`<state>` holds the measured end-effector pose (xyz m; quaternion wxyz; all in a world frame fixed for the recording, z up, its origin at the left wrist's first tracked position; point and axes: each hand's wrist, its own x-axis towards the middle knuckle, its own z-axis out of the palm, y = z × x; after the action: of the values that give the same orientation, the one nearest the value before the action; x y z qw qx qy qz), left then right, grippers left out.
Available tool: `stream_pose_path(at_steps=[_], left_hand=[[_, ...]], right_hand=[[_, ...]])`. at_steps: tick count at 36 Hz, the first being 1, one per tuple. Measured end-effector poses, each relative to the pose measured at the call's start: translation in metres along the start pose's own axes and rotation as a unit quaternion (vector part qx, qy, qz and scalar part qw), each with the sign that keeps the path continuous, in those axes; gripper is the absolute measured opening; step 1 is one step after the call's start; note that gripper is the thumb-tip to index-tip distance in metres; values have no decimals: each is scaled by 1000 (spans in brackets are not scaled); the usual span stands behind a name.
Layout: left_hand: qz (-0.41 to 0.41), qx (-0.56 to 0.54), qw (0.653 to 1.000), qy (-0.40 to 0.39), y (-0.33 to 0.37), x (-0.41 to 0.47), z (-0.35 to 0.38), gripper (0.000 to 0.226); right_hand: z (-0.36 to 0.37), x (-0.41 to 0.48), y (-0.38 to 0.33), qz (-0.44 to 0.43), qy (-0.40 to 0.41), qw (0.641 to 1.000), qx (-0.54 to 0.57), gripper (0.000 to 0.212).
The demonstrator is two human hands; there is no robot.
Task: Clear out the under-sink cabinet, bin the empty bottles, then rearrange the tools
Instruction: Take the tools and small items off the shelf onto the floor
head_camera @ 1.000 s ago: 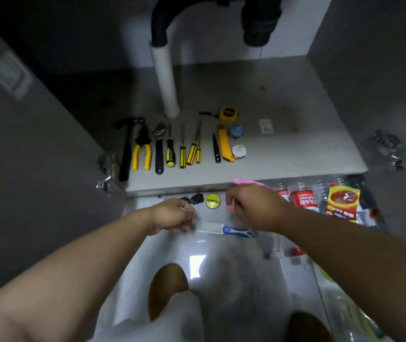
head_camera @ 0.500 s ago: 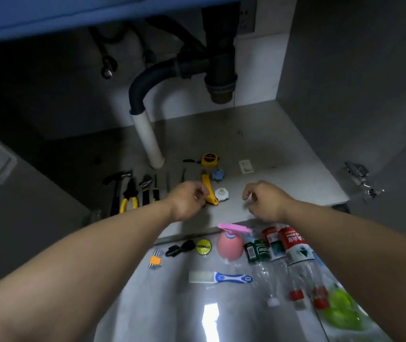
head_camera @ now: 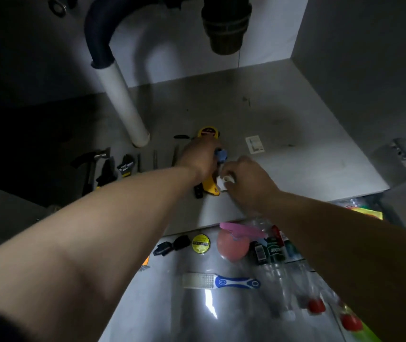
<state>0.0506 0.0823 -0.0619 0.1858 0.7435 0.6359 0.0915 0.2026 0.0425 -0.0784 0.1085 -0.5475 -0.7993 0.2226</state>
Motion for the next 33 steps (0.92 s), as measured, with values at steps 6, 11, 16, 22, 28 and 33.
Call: stream_pose_path(at_steps=[6, 11, 16, 22, 28, 33], left_hand=[[-4, 14, 1000, 15, -7, 5, 8, 26], [-19, -62, 996, 63, -8, -10, 6, 21], [-50, -252, 957, 136, -5, -61, -6, 11], [-99, -301, 933, 168, -19, -166, 0, 9], [-182, -307, 929, 98, -47, -250, 50, 3], [-259, -284, 921, 69, -79, -279, 90, 11]], right_hand=[[-7, -1, 9, 31, 41, 998, 21, 5], [-23, -14, 13, 44, 94, 989, 107, 7], [-42, -38, -5, 8, 108, 980, 166, 11], [-40, -88, -43, -29, 0, 984, 177, 9], [13, -141, -55, -43, -173, 980, 93, 9], [66, -178, -42, 8, -229, 973, 15, 9]])
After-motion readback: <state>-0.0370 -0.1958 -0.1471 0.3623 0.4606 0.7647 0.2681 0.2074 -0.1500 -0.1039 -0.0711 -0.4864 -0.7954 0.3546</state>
